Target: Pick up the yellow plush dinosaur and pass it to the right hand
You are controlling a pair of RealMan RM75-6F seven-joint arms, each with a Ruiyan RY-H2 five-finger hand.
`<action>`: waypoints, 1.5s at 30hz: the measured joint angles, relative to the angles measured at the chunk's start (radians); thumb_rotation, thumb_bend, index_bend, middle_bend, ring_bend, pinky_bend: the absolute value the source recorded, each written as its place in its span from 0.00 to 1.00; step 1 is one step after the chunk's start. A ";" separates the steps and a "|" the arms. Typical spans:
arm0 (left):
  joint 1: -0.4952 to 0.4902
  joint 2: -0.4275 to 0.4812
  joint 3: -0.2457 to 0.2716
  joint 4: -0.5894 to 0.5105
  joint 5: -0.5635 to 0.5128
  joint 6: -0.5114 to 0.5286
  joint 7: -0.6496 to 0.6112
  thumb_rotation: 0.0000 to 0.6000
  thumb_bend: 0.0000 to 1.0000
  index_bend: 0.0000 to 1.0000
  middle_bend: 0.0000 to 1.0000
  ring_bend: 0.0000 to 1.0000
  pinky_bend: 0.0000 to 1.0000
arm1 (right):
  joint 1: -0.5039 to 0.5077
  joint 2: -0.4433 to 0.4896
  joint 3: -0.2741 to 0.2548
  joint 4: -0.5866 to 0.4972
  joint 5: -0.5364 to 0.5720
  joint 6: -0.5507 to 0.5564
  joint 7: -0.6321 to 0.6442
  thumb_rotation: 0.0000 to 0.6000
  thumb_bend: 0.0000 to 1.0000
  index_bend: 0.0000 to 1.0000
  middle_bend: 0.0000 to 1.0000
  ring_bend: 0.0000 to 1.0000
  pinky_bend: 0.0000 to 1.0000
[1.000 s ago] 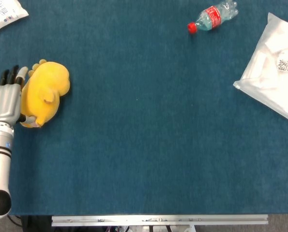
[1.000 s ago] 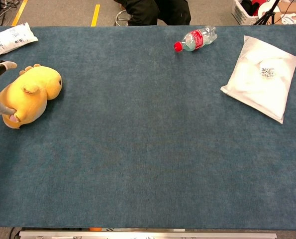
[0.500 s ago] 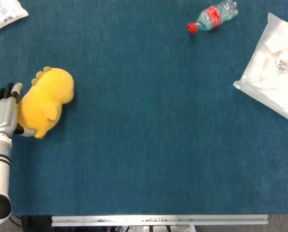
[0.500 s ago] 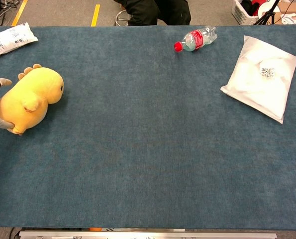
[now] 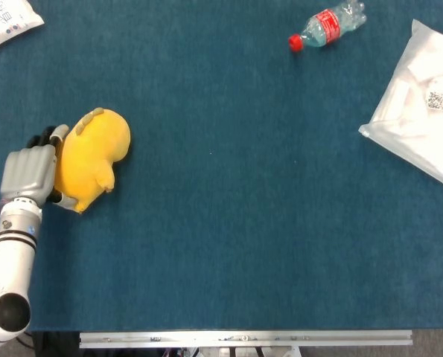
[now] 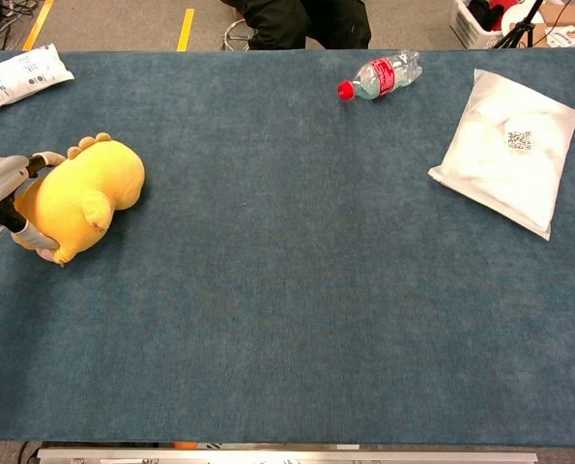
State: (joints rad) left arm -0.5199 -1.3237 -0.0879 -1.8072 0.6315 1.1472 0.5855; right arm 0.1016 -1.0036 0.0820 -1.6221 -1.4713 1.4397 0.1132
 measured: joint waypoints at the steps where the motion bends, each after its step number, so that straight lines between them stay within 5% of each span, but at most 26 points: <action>1: -0.005 -0.009 0.001 0.012 -0.006 0.003 0.010 1.00 0.14 0.25 0.25 0.34 0.63 | -0.001 0.001 0.000 0.000 0.000 0.000 0.001 1.00 0.05 0.36 0.37 0.30 0.34; 6: -0.013 -0.029 -0.006 0.048 -0.015 0.012 0.006 1.00 0.21 0.45 0.47 0.51 0.77 | -0.002 0.005 0.000 -0.004 -0.003 0.004 0.003 1.00 0.05 0.36 0.37 0.30 0.34; 12: 0.002 -0.019 -0.015 0.065 0.057 0.020 -0.073 1.00 0.25 0.50 0.54 0.55 0.81 | 0.006 0.009 0.000 -0.016 -0.017 0.000 0.001 1.00 0.05 0.36 0.37 0.30 0.34; 21: 0.023 0.049 -0.033 0.047 0.164 -0.045 -0.232 1.00 0.25 0.54 0.56 0.56 0.82 | 0.036 0.009 0.011 -0.033 -0.049 -0.009 -0.011 1.00 0.05 0.36 0.37 0.30 0.34; 34: 0.006 0.235 -0.089 -0.092 0.414 -0.290 -0.608 1.00 0.25 0.54 0.56 0.54 0.81 | 0.191 0.000 0.043 -0.118 -0.191 -0.092 -0.011 1.00 0.05 0.28 0.31 0.25 0.34; 45: -0.045 0.328 -0.156 -0.210 0.496 -0.428 -0.850 1.00 0.25 0.54 0.56 0.54 0.81 | 0.350 -0.143 0.079 -0.160 -0.272 -0.176 -0.052 1.00 0.00 0.20 0.24 0.17 0.32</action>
State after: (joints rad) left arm -0.5653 -0.9962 -0.2443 -2.0176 1.1271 0.7195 -0.2643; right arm 0.4520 -1.1469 0.1611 -1.7818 -1.7431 1.2641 0.0614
